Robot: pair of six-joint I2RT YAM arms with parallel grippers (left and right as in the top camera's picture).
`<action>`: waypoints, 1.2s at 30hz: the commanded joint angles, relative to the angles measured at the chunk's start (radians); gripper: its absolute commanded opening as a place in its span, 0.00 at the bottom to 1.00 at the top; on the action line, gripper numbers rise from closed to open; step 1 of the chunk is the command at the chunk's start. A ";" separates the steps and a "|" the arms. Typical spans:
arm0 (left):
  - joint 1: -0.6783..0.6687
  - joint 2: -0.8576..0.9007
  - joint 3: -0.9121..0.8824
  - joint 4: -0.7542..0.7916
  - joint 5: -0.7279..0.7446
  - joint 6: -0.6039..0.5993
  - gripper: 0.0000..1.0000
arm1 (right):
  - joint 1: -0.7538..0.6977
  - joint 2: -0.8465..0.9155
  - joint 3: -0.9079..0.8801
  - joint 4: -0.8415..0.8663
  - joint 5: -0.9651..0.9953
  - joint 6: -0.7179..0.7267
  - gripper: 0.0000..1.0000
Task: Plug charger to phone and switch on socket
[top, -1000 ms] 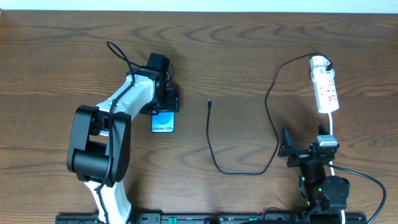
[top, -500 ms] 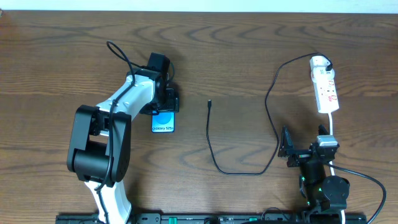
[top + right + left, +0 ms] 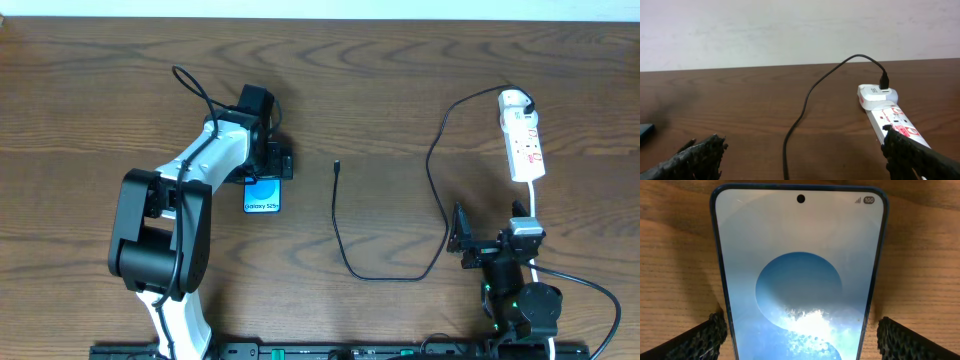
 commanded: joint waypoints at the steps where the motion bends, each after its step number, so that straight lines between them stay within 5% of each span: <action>1: 0.002 0.050 -0.013 -0.016 0.009 -0.010 0.98 | -0.002 -0.006 -0.002 -0.005 0.005 -0.005 0.99; 36: -0.072 0.052 -0.014 -0.018 -0.100 -0.081 0.98 | -0.002 -0.006 -0.002 -0.005 0.005 -0.005 0.99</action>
